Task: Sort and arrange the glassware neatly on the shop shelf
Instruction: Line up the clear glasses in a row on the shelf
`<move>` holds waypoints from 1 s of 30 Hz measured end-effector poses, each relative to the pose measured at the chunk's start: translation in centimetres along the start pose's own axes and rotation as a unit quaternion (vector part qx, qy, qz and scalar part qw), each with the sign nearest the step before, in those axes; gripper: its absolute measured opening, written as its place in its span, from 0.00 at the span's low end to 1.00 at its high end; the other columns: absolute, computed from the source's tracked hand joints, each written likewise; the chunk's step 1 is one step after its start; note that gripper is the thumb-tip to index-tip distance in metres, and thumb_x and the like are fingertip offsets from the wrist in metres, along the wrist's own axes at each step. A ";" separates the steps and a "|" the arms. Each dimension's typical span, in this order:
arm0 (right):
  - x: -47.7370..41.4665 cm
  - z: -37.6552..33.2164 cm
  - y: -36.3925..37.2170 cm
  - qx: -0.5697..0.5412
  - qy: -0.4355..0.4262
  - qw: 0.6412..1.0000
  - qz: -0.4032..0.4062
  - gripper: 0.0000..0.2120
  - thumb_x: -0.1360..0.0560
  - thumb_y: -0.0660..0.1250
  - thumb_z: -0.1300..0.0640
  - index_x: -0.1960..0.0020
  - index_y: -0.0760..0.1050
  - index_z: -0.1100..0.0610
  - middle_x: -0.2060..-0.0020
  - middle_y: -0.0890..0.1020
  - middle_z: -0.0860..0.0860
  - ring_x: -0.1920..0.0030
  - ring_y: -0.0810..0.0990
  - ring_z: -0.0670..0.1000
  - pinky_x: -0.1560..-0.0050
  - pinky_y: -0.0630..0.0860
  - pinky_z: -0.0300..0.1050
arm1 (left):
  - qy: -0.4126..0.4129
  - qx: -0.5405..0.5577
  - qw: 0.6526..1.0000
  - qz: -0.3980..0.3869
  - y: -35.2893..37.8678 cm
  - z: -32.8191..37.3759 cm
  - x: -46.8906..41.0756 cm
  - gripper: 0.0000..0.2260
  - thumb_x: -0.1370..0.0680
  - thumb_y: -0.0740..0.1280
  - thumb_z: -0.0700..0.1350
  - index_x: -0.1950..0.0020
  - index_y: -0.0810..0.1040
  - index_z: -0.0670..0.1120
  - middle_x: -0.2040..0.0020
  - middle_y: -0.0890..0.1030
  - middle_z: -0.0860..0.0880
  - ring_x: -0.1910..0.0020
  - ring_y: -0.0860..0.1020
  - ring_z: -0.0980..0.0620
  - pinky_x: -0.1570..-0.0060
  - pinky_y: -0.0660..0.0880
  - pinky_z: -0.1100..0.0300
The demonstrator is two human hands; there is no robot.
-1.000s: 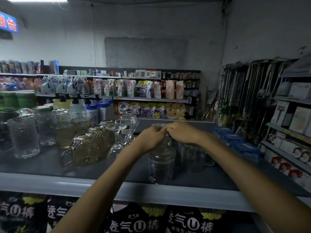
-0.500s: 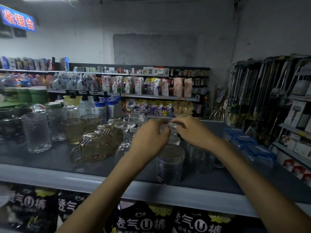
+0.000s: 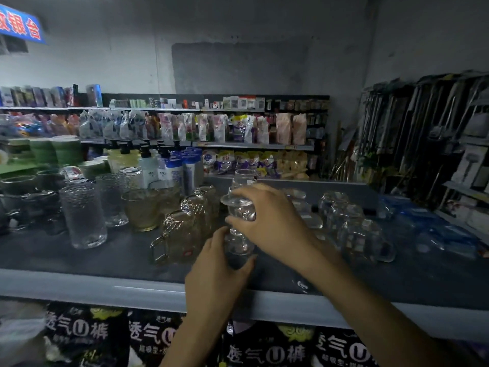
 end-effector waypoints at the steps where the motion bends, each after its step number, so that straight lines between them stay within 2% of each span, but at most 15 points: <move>1: -0.1 0.0 0.5 0.011 0.003 1.000 0.008 0.22 0.25 0.75 0.47 0.33 0.78 0.48 0.37 0.79 0.47 0.40 0.78 0.47 0.40 0.75 0.42 | 0.005 -0.011 1.000 -0.005 0.2 -0.2 -0.1 0.32 0.30 0.71 0.66 0.28 0.66 0.62 0.33 0.77 0.59 0.38 0.80 0.53 0.46 0.80 0.49; 3: -0.2 -0.1 0.9 0.024 0.005 0.999 0.038 0.16 0.25 0.76 0.51 0.38 0.81 0.50 0.41 0.80 0.46 0.44 0.78 0.46 0.45 0.73 0.38 | 0.009 -0.021 1.000 -0.010 0.2 -0.2 -0.2 0.31 0.27 0.72 0.63 0.27 0.64 0.62 0.31 0.76 0.58 0.37 0.79 0.51 0.46 0.79 0.49; 6: 0.0 -0.5 0.7 0.025 0.000 0.995 0.095 0.09 0.25 0.75 0.56 0.45 0.83 0.50 0.47 0.82 0.45 0.49 0.79 0.44 0.50 0.76 0.38 | 0.018 -0.003 1.000 -0.018 -0.2 -0.1 -0.1 0.31 0.26 0.72 0.61 0.26 0.63 0.62 0.31 0.75 0.58 0.36 0.78 0.51 0.46 0.78 0.50; 9: 0.5 -1.1 0.1 0.018 -0.001 0.991 0.130 0.08 0.24 0.75 0.57 0.45 0.84 0.51 0.49 0.83 0.44 0.50 0.80 0.42 0.49 0.77 0.36 | 0.038 0.042 0.998 -0.012 -1.0 -0.4 0.2 0.31 0.27 0.74 0.59 0.26 0.65 0.62 0.33 0.74 0.58 0.37 0.77 0.53 0.46 0.77 0.53; 11: 1.1 -1.5 -0.9 0.000 0.002 0.987 0.160 0.08 0.24 0.75 0.57 0.45 0.84 0.52 0.49 0.84 0.44 0.51 0.81 0.41 0.49 0.78 0.35 | 0.067 0.096 0.993 0.006 -1.9 -0.5 0.3 0.31 0.28 0.76 0.56 0.27 0.68 0.61 0.35 0.74 0.58 0.39 0.76 0.58 0.46 0.75 0.59; 13: 2.0 -1.5 -2.0 -0.044 0.019 0.981 0.189 0.08 0.23 0.75 0.56 0.44 0.84 0.53 0.51 0.85 0.42 0.52 0.82 0.38 0.52 0.77 0.29 | 0.095 0.174 0.980 0.020 -3.1 -0.5 0.2 0.31 0.29 0.79 0.51 0.29 0.72 0.58 0.37 0.75 0.58 0.41 0.75 0.64 0.44 0.72 0.68; 14: 2.5 -1.4 -2.5 -0.077 0.037 0.976 0.202 0.08 0.23 0.74 0.56 0.44 0.84 0.52 0.51 0.85 0.41 0.52 0.83 0.37 0.54 0.76 0.28 | 0.101 0.221 0.970 0.022 -3.8 -0.6 0.1 0.30 0.30 0.81 0.47 0.31 0.74 0.55 0.38 0.76 0.57 0.40 0.76 0.64 0.43 0.73 0.69; 18: 4.4 -0.5 -3.5 -0.178 0.102 0.949 0.239 0.07 0.22 0.73 0.54 0.44 0.82 0.49 0.53 0.85 0.41 0.52 0.83 0.37 0.55 0.76 0.28 | 0.084 0.412 0.907 -0.030 -6.7 -0.5 -0.2 0.27 0.32 0.81 0.35 0.37 0.78 0.47 0.43 0.84 0.53 0.43 0.84 0.55 0.46 0.79 0.65; 20: 5.3 0.0 -2.9 -0.223 0.136 0.938 0.226 0.08 0.22 0.72 0.53 0.43 0.80 0.48 0.53 0.86 0.45 0.55 0.85 0.41 0.56 0.78 0.32 | 0.087 0.471 0.877 -0.049 -8.1 -0.2 -0.3 0.26 0.32 0.79 0.32 0.37 0.77 0.43 0.43 0.85 0.52 0.44 0.85 0.55 0.48 0.80 0.66; 22: 6.2 0.2 -1.8 -0.246 0.170 0.936 0.186 0.11 0.20 0.70 0.53 0.38 0.79 0.47 0.53 0.86 0.47 0.57 0.87 0.44 0.57 0.78 0.33 | 0.099 0.490 0.864 -0.053 -9.3 0.1 -0.6 0.27 0.33 0.79 0.35 0.36 0.78 0.44 0.42 0.85 0.51 0.43 0.84 0.54 0.48 0.80 0.65; 24: 7.0 0.1 -0.7 -0.243 0.185 0.941 0.148 0.15 0.19 0.69 0.53 0.33 0.76 0.45 0.50 0.86 0.47 0.57 0.87 0.44 0.56 0.79 0.37 | 0.111 0.488 0.864 -0.056 -10.2 0.5 -0.9 0.27 0.33 0.79 0.38 0.35 0.79 0.47 0.43 0.85 0.51 0.44 0.84 0.55 0.49 0.80 0.64; 27: 7.9 0.0 0.7 -0.211 0.199 0.950 0.112 0.19 0.19 0.69 0.54 0.30 0.73 0.42 0.49 0.85 0.46 0.55 0.86 0.42 0.53 0.82 0.46 | 0.137 0.452 0.879 -0.062 -11.1 1.4 -1.4 0.29 0.33 0.81 0.38 0.34 0.79 0.49 0.42 0.84 0.54 0.43 0.83 0.59 0.49 0.78 0.70; 30: 8.3 0.1 1.7 -0.219 0.216 0.946 0.102 0.18 0.20 0.71 0.54 0.32 0.74 0.41 0.45 0.84 0.46 0.51 0.85 0.39 0.49 0.82 0.42 | 0.149 0.427 0.889 -0.070 -11.2 1.9 -1.5 0.28 0.33 0.81 0.38 0.34 0.79 0.48 0.41 0.83 0.54 0.41 0.81 0.61 0.48 0.77 0.72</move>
Point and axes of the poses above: each hand's wrist, its own x-axis away from the middle knuckle, its own y-axis out of the palm, z = x × y, the point moved 6 cm from there along -x, towards the middle knuckle
